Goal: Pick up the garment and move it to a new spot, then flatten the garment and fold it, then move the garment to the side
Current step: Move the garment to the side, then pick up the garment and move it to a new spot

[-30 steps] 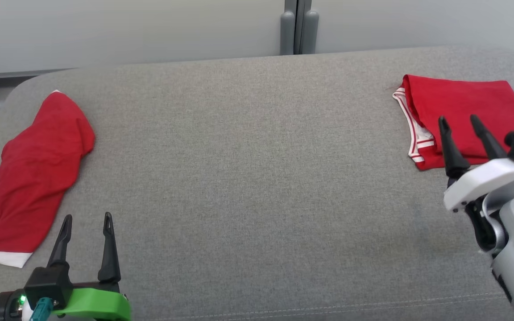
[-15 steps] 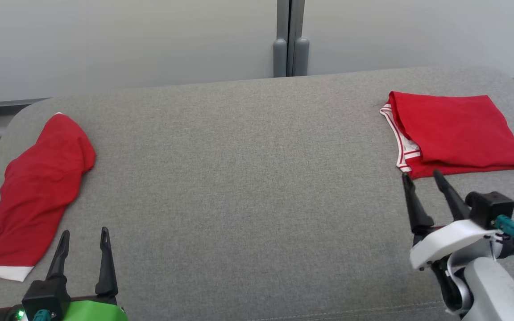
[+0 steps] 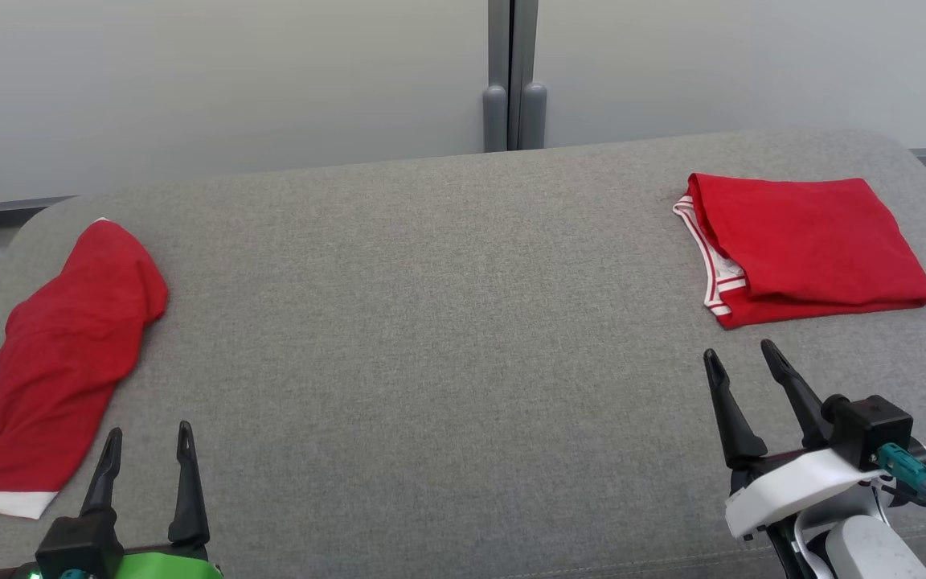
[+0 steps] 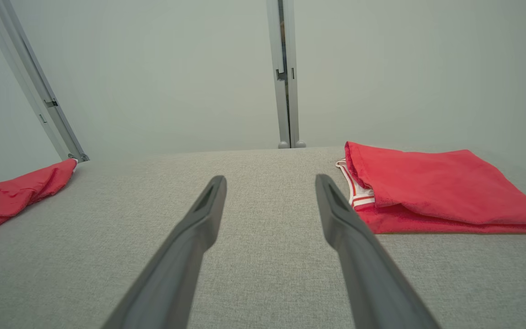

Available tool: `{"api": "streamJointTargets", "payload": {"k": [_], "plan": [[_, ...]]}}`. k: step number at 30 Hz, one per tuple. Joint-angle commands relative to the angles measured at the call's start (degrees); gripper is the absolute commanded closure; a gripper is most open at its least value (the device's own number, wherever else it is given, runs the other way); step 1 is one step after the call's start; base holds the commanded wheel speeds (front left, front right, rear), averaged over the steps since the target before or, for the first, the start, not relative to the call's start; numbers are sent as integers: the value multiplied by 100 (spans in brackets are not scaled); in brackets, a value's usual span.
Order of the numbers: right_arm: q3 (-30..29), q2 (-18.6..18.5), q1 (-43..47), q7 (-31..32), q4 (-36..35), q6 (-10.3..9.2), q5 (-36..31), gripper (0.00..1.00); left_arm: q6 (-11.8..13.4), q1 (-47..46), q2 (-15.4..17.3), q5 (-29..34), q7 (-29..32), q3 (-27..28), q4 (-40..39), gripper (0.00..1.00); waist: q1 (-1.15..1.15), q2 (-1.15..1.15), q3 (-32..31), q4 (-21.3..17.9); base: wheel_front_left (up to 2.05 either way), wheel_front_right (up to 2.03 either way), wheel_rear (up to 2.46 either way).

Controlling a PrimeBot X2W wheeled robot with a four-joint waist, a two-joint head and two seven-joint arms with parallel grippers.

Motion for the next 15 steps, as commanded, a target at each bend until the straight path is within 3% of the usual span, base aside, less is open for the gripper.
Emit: {"api": "streamJointTargets", "payload": {"k": [1,15], "plan": [[-15,6,104,-16,-30,-2,-125,0,22,87,7,-3,-14,3,13,0,0,0,-1,-3,0,0,0],[-30,60,178,-16,-93,-2,-185,0,126,120,107,136,-14,17,74,0,0,0,33,40,0,0,0]]}}
